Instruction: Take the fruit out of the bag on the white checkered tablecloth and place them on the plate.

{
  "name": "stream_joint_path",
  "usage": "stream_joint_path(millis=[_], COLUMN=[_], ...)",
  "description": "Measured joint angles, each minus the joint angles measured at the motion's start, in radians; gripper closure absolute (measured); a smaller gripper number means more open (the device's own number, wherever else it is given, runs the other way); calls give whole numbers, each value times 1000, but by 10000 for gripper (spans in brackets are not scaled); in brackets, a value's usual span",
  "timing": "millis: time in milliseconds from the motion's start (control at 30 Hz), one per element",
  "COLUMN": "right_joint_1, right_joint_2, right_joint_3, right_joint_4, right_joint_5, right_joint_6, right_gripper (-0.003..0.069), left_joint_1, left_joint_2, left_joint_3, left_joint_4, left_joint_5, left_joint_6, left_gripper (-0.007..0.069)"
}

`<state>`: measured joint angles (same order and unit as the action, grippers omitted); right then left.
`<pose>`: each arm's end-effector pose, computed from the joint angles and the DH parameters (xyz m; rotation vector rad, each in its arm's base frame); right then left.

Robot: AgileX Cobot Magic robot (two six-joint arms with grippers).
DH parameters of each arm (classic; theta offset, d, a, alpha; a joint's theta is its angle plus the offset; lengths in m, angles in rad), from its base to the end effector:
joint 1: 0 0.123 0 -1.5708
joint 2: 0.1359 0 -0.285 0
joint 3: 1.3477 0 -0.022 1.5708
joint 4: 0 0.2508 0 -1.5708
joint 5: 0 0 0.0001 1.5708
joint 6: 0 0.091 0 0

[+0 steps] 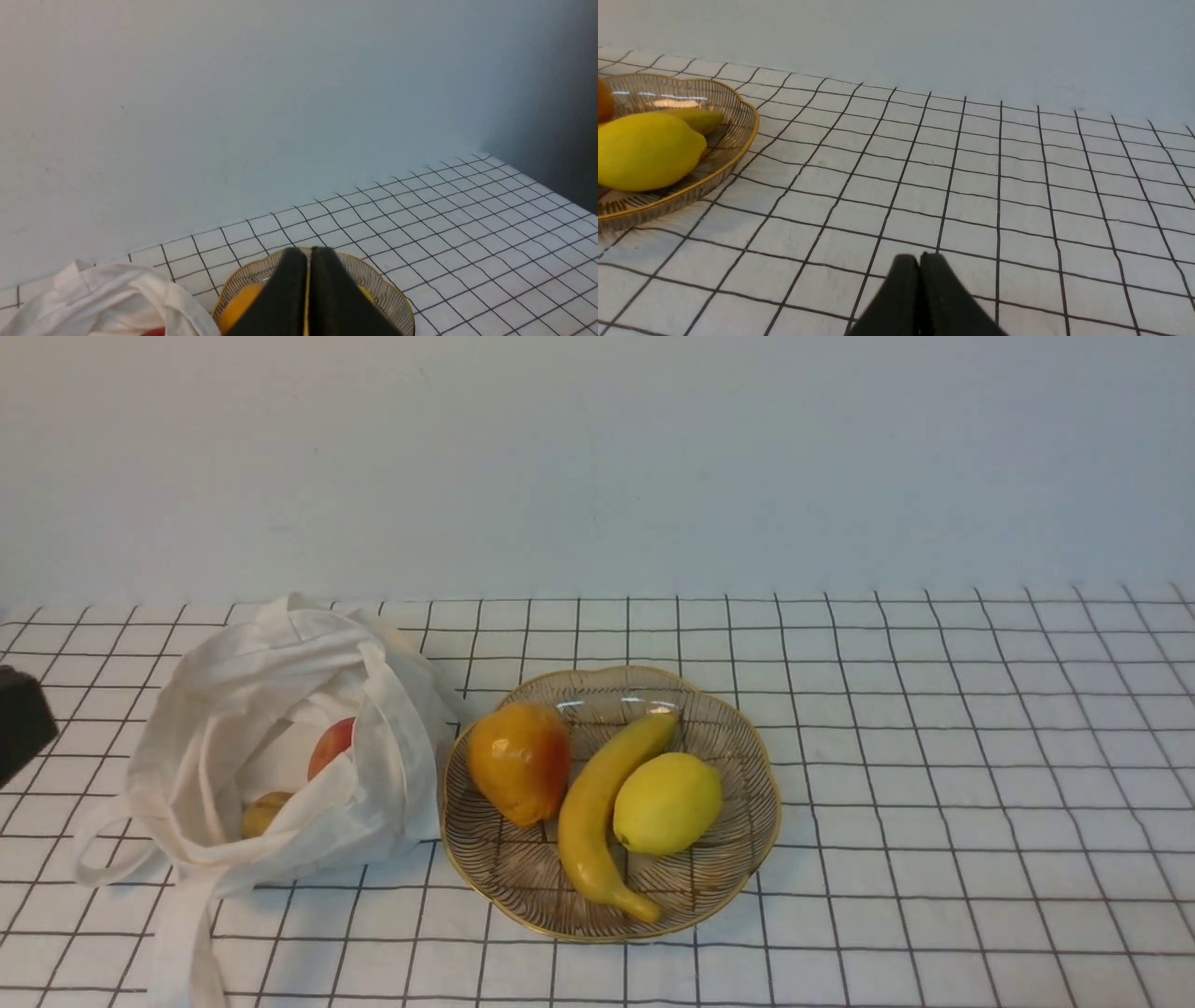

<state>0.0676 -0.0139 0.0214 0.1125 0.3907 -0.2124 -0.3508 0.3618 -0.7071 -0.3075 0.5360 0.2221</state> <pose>0.0516 0.0074 0.1719 -0.1943 1.8692 0.0122 0.0493 -0.0330 0.3766 0.3720 1.6281 -0.4281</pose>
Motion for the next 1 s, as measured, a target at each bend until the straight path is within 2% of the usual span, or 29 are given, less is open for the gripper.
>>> stream_joint_path(millis=[233, 333, 433, 533, 633, 733, 1000], right_joint_1=[0, 0, 0, 0, 0, 0, 0], right_joint_2=[0, 0, 0, 0, 0, 0, 0], right_joint_3=[0, 0, 0, 0, 0, 0, 0], right_joint_4=[0, 0, 0, 0, 0, 0, 0], right_joint_5=[0, 0, 0, 0, 0, 0, 0], right_joint_6=[0, 0, 0, 0, 0, 0, 0], right_gripper=[673, 673, 673, 673, 673, 673, 673], left_joint_1=[0, 3, 47, 141, 187, 272, 295], left_joint_2=[-59, -74, -128, -207, -249, -333, -373], left_joint_3=[70, 143, 257, 427, 497, 654, 734], left_joint_4=[86, 146, 203, 219, 226, 235, 239], left_joint_5=[-21, -76, -160, -254, -276, -280, -225], left_joint_6=[-28, -65, -122, -144, -149, -150, -150], left_gripper=[632, 632, 632, 632, 632, 632, 632])
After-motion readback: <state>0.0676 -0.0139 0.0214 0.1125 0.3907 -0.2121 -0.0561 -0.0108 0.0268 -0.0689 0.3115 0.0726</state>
